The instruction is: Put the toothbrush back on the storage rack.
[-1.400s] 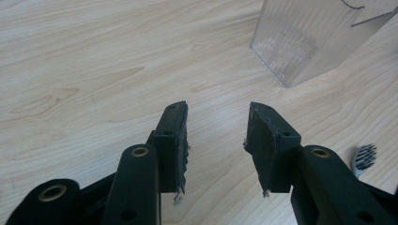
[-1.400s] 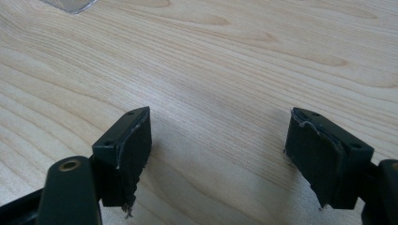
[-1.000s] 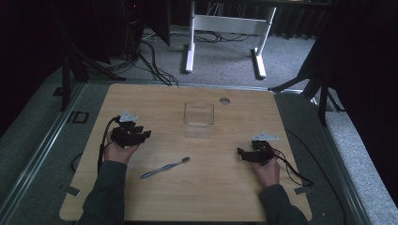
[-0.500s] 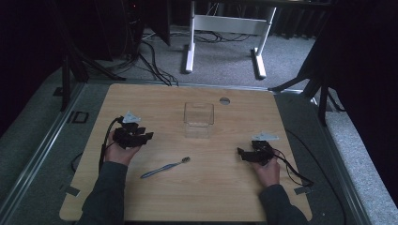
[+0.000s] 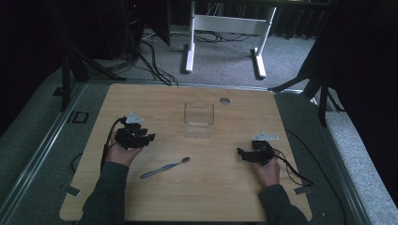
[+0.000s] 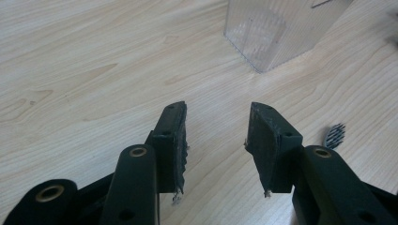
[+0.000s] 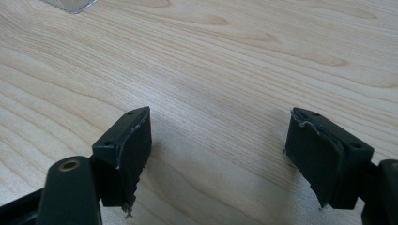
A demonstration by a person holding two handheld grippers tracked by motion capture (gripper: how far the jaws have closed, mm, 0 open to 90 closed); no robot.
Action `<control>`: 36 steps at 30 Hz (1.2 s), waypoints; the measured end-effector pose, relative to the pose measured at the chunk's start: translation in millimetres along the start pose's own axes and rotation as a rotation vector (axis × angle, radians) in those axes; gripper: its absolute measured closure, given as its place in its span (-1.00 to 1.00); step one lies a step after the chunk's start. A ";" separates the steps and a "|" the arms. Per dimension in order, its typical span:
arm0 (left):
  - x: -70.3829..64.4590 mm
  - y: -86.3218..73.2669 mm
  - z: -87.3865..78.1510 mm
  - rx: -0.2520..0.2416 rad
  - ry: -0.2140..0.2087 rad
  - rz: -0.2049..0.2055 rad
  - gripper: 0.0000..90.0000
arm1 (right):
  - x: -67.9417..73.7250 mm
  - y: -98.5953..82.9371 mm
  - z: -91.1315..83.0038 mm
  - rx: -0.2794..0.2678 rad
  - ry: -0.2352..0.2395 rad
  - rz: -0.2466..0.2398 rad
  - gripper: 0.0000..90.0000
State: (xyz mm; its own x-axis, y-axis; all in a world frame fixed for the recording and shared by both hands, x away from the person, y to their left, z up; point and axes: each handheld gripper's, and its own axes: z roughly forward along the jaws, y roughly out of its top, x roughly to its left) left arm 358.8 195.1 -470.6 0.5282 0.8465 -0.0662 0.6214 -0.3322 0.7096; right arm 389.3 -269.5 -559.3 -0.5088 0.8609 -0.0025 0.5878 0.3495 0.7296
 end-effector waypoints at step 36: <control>-19.1 9.6 4.1 0.063 -0.122 0.173 0.30 | 0.0 0.0 0.0 0.000 0.000 0.000 -0.50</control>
State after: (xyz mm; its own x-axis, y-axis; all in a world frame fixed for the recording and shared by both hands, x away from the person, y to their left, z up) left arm 357.0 174.1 -465.4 0.6939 0.7193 -0.0339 0.5480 -0.4970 0.6728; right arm 389.4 -269.5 -559.3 -0.5091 0.8607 -0.0024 0.5876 0.3496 0.7297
